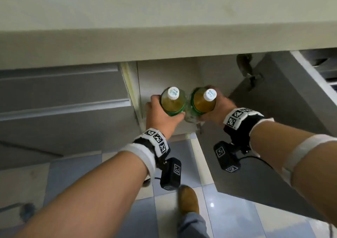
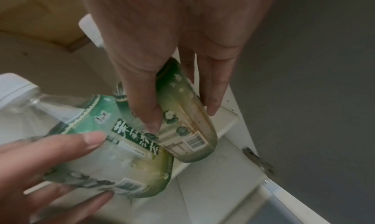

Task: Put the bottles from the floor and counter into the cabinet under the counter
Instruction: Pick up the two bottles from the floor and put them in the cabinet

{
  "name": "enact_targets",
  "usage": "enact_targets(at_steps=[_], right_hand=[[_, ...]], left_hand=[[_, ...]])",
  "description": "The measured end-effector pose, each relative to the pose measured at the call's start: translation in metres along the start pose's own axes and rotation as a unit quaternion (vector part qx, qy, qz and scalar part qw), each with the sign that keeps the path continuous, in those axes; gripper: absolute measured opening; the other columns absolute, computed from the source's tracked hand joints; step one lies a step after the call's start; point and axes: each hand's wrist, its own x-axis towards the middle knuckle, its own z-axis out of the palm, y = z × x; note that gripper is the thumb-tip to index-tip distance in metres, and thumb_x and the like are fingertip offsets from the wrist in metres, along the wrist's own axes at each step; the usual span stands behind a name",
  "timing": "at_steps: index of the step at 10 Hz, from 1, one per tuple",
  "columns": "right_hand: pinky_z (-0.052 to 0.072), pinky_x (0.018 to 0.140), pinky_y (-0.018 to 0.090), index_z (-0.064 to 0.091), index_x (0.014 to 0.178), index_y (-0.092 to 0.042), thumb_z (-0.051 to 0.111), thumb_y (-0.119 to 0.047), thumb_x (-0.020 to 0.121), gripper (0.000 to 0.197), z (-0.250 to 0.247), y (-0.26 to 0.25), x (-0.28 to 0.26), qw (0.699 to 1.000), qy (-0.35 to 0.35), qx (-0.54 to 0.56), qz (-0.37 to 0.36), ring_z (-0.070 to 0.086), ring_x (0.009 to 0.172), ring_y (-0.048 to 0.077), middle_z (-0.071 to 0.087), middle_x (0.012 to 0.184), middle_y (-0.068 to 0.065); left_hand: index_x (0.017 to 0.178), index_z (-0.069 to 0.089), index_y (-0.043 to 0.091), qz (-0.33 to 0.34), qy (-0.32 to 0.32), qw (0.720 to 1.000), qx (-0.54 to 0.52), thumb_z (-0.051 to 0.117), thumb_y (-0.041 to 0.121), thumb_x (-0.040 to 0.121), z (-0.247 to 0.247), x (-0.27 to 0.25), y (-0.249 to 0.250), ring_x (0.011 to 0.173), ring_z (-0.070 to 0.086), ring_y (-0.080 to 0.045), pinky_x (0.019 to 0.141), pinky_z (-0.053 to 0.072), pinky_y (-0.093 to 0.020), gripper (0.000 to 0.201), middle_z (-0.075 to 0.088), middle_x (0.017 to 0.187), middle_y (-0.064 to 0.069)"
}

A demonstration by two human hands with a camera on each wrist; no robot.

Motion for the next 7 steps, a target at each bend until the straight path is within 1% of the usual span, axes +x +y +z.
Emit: enact_targets(at_steps=[1,2,3,4,5,6,7], right_hand=[[0.041,0.093,0.03,0.034,0.144,-0.024,0.092,-0.019,0.056,0.105,0.001,0.002,0.052,0.999,-0.003,0.019,-0.038,0.054,0.119,0.022,0.053,0.127,-0.002],[0.042,0.097,0.033,0.03,0.146,-0.021,0.089,-0.018,0.06,0.104,0.009,0.005,0.09,0.997,-0.006,0.02,-0.078,0.052,0.122,0.026,0.052,0.13,0.002],[0.047,0.1,0.045,0.025,0.149,-0.026,0.086,-0.013,0.063,0.106,0.016,0.014,0.116,0.993,-0.008,0.077,-0.088,0.053,0.118,0.024,0.05,0.125,-0.002],[0.043,0.104,0.036,0.02,0.151,-0.038,0.084,-0.021,0.066,0.107,0.023,0.029,0.146,0.993,0.01,0.091,-0.08,0.053,0.12,0.016,0.049,0.133,-0.014],[0.047,0.104,0.041,0.044,0.142,-0.03,0.077,-0.025,0.076,0.075,0.031,0.035,0.166,0.991,0.063,0.106,-0.06,0.059,0.12,0.024,0.06,0.134,0.001],[0.048,0.095,0.036,0.053,0.133,-0.007,0.062,-0.011,0.09,0.044,0.041,0.04,0.186,0.985,0.127,0.118,-0.016,0.058,0.118,0.032,0.06,0.13,0.016],[0.045,0.093,0.032,0.043,0.14,-0.009,0.057,-0.011,0.093,0.05,0.04,0.043,0.205,0.987,0.16,0.017,-0.028,0.055,0.121,0.032,0.054,0.137,0.012]], left_hand=[[0.124,0.045,0.025,0.001,0.034,0.999,0.009,0.089,0.036,0.061,0.024,0.044,0.005,0.098,0.056,-0.018,0.086,0.048,-0.029,0.077,0.052,0.123,-0.004],[0.127,0.046,0.024,-0.01,0.055,0.998,0.022,0.089,0.04,0.065,0.041,0.078,-0.005,0.098,0.056,-0.019,0.083,0.04,-0.024,0.077,0.056,0.123,-0.005],[0.132,0.046,0.026,0.004,0.071,0.997,0.006,0.088,0.046,0.065,0.053,0.096,-0.021,0.106,0.059,-0.019,0.086,0.04,-0.022,0.081,0.057,0.127,-0.003],[0.141,0.043,0.029,0.033,0.063,0.997,-0.011,0.086,0.044,0.07,0.063,0.113,-0.03,0.108,0.053,-0.013,0.092,0.041,-0.023,0.084,0.053,0.133,-0.001],[0.142,0.046,0.031,0.053,0.06,0.995,-0.053,0.083,0.043,0.072,0.073,0.131,-0.033,0.121,0.059,-0.017,0.106,0.048,-0.039,0.081,0.06,0.137,0.001],[0.141,0.05,0.032,0.048,0.053,0.993,-0.092,0.079,0.037,0.077,0.086,0.154,-0.034,0.125,0.062,-0.018,0.108,0.049,-0.046,0.07,0.065,0.136,0.002],[0.145,0.049,0.023,0.056,0.059,0.991,-0.109,0.075,0.023,0.086,0.097,0.178,-0.025,0.126,0.061,-0.02,0.109,0.048,-0.043,0.064,0.064,0.138,-0.004]])
